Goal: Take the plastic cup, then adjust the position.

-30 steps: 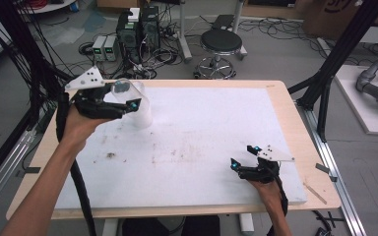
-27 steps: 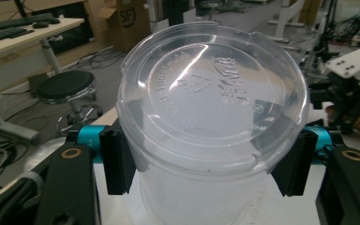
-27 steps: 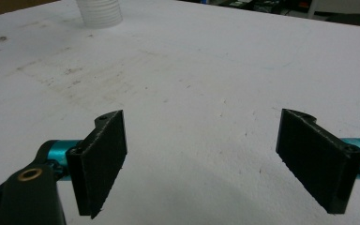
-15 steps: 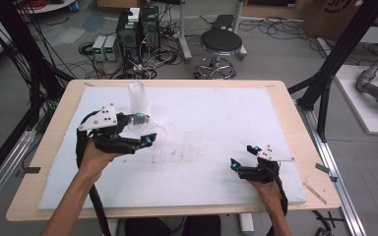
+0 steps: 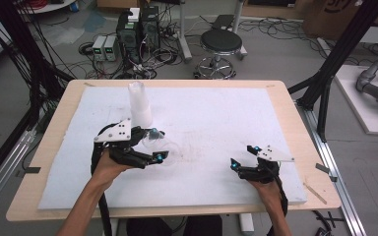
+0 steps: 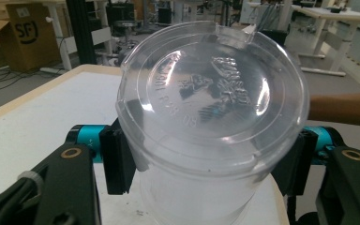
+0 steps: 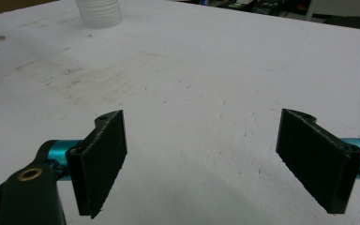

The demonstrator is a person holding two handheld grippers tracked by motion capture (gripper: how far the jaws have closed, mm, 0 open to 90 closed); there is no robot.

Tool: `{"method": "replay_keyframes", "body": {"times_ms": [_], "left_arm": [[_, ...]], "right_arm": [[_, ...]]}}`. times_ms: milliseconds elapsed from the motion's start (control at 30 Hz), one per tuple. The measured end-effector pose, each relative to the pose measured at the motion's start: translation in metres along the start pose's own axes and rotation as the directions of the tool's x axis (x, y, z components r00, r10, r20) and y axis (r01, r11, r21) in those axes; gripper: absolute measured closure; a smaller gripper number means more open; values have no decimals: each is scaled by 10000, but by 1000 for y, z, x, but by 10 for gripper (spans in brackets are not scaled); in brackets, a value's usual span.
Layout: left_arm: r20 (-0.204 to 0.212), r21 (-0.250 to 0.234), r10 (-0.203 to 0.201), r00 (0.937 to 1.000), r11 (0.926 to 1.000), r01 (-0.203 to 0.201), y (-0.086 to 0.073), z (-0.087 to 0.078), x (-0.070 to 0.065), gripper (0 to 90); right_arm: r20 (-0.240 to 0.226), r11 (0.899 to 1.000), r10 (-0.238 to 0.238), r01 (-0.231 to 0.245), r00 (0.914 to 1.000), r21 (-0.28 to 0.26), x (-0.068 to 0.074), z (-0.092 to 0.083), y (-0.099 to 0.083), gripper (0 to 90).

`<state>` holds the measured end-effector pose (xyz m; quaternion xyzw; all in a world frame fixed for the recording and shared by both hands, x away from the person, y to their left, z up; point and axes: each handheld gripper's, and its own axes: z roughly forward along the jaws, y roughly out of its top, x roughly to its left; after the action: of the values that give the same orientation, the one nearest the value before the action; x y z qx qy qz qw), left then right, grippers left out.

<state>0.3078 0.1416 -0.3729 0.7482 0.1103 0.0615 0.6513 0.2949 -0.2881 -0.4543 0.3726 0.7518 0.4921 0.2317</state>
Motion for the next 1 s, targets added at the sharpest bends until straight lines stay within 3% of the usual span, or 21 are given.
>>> {"method": "replay_keyframes", "body": {"times_ms": [167, 433, 600, 700, 800, 933, 1000], "left_arm": [[54, -203, -41, 10000, 9998, 42, -4, 0, 0, 353], [106, -137, -78, 9999, 9999, 80, -8, -3, 0, 354], [99, -200, -144, 9998, 9997, 146, -9, -6, 2, 353], [195, -302, -202, 9996, 9993, 208, -10, -7, 3, 353], [318, -297, -254, 9992, 9992, 263, -11, -4, 3, 353], [493, -322, -244, 9985, 9991, 261, -12, 0, 2, 353], [527, -316, -273, 9982, 9991, 290, -13, 1, 1, 354]], "right_arm": [[33, 9997, -218, 218, 9998, -83, 1, 0, 0, 166], [-39, 9997, -218, 217, 9998, -53, 0, 0, 0, 166], [-332, 9998, -165, 169, 9993, 122, 0, 1, 1, 166], [-782, 9992, -240, 265, 9967, 305, -1, 3, 2, 166], [-1561, 9986, -421, 466, 9868, 254, 1, 3, 4, 166], [-2783, 9955, -931, 946, 9560, -78, 9, 2, 14, 166], [-3069, 9940, -1086, 1060, 9455, -253, 13, 2, 20, 166]]}}
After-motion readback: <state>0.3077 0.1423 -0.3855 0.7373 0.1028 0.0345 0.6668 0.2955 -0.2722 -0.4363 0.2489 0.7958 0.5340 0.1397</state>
